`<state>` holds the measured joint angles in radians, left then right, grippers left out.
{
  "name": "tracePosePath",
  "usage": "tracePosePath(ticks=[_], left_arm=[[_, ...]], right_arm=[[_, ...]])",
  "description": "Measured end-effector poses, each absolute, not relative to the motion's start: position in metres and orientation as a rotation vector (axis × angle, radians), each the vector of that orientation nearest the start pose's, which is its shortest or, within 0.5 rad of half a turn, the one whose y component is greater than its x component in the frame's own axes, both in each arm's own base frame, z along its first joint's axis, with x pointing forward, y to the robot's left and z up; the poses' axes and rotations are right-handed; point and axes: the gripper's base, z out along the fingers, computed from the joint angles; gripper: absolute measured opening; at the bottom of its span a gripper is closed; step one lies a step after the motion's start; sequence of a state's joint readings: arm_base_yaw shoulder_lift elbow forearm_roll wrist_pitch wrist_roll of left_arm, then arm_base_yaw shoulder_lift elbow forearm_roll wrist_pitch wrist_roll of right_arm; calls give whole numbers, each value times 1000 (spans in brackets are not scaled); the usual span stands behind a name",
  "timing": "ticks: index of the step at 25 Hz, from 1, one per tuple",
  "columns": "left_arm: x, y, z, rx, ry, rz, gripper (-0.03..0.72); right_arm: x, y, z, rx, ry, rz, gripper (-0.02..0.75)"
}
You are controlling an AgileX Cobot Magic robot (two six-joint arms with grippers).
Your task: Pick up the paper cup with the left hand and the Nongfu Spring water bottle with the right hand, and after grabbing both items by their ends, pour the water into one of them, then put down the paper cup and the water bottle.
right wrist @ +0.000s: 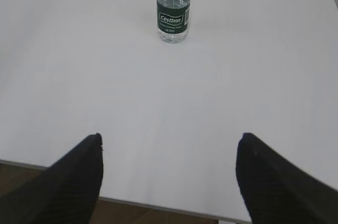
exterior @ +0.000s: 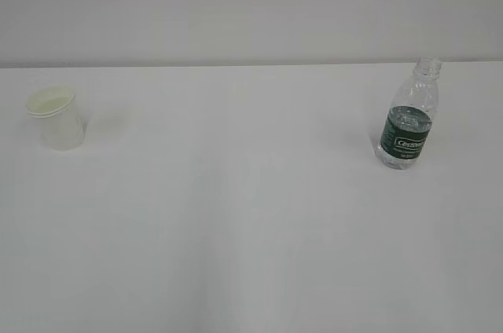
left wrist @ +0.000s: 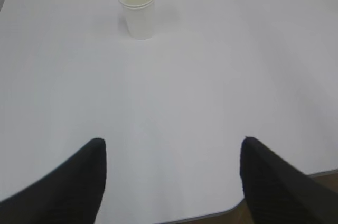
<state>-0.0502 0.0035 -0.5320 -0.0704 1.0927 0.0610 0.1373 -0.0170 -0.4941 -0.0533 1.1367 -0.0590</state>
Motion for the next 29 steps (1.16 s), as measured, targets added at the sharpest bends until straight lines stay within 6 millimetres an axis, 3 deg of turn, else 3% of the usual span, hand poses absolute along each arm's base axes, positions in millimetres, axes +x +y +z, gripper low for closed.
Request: tracePosePath(ticks=[29], left_arm=[[-10, -3, 284, 66, 2047, -73, 589]], right_arm=[[-10, -6, 270, -201, 2098, -16, 587]])
